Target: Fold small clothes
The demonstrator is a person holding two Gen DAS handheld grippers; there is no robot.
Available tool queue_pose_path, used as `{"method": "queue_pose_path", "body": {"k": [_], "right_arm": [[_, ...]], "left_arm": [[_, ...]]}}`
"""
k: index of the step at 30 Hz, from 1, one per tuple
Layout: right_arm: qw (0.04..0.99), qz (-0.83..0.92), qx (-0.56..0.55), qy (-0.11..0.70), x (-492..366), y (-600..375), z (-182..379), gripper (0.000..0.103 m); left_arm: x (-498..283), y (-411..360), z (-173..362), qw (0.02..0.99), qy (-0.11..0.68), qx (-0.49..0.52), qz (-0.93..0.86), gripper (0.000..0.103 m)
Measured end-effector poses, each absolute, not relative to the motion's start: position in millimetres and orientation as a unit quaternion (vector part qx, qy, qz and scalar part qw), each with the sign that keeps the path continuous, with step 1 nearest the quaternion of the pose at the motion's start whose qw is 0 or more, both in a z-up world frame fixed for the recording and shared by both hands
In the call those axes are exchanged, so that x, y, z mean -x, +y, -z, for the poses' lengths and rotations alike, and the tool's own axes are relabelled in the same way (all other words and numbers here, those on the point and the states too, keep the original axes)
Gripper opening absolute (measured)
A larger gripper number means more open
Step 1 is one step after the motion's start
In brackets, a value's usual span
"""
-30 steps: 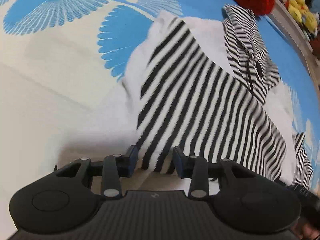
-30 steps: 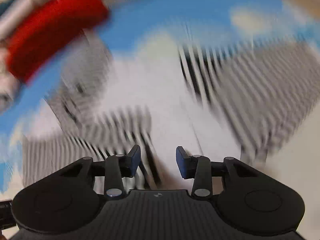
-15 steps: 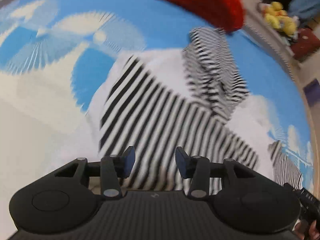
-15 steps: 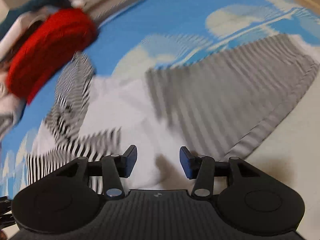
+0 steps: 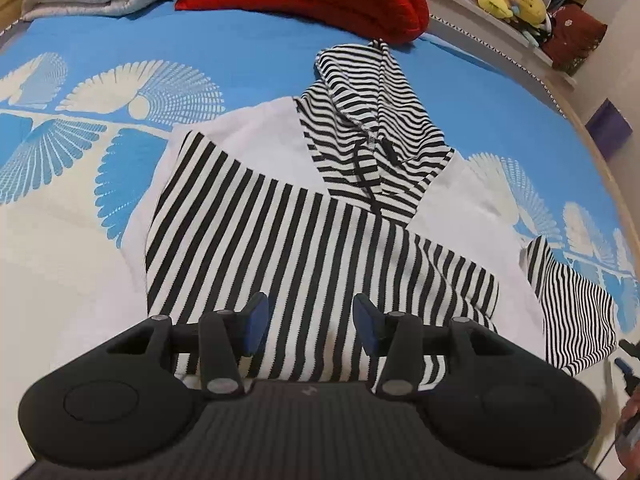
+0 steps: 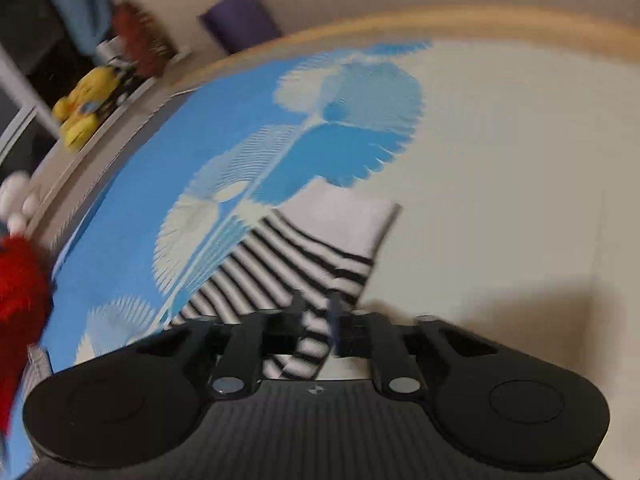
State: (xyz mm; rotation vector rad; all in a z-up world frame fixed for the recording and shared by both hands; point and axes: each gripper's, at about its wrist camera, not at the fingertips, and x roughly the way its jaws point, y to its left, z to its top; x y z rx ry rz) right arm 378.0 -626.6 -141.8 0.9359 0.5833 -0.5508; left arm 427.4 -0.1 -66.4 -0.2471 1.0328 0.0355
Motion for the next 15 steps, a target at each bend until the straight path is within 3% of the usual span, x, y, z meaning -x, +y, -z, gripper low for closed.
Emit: {"method": "queue_pose_path", "body": {"k": [2, 4, 5, 6, 11, 15], "right_arm": [[0.806, 0.259, -0.450, 0.285, -392, -628, 157, 0.048], [0.811, 0.263, -0.449, 0.267, -396, -627, 161, 0.043], [0.811, 0.267, -0.447, 0.265, -399, -627, 161, 0.019], [0.810, 0.274, -0.446, 0.263, -402, -626, 161, 0.001], [0.855, 0.309, -0.374, 0.183, -402, -595, 98, 0.001], [0.938, 0.238, -0.227, 0.112, -409, -500, 5, 0.001]], "left_arm": [[-428, 3, 68, 0.861, 0.494, 0.119, -0.020, 0.052], [-428, 6, 66, 0.862, 0.492, 0.118, -0.025, 0.052], [-428, 9, 65, 0.863, 0.489, 0.120, -0.028, 0.052], [-427, 11, 63, 0.865, 0.486, 0.123, -0.031, 0.052], [-425, 35, 50, 0.871, 0.468, 0.140, -0.049, 0.052], [-424, 63, 39, 0.873, 0.455, 0.161, -0.073, 0.052]]}}
